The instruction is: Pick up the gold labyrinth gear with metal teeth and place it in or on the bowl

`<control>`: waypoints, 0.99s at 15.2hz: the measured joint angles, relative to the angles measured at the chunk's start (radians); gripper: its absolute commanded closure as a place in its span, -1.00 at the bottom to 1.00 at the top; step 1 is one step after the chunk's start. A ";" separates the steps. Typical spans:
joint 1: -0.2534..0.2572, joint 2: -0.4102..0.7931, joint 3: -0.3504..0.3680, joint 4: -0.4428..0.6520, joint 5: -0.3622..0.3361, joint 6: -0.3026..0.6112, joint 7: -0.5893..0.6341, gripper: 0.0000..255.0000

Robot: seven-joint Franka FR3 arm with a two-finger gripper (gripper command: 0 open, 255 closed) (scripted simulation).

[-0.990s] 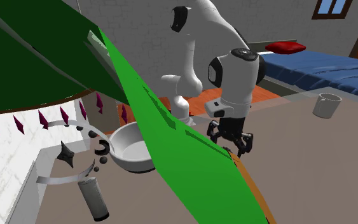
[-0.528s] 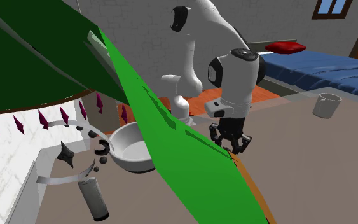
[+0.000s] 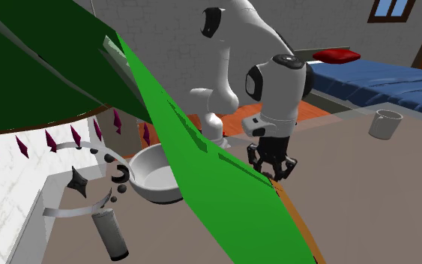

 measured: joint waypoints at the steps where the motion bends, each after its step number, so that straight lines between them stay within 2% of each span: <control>1: 0.000 -0.006 -0.004 0.008 0.002 -0.013 -0.003 1.00; 15: 0.003 -0.068 -0.048 0.148 0.016 -0.209 -0.022 1.00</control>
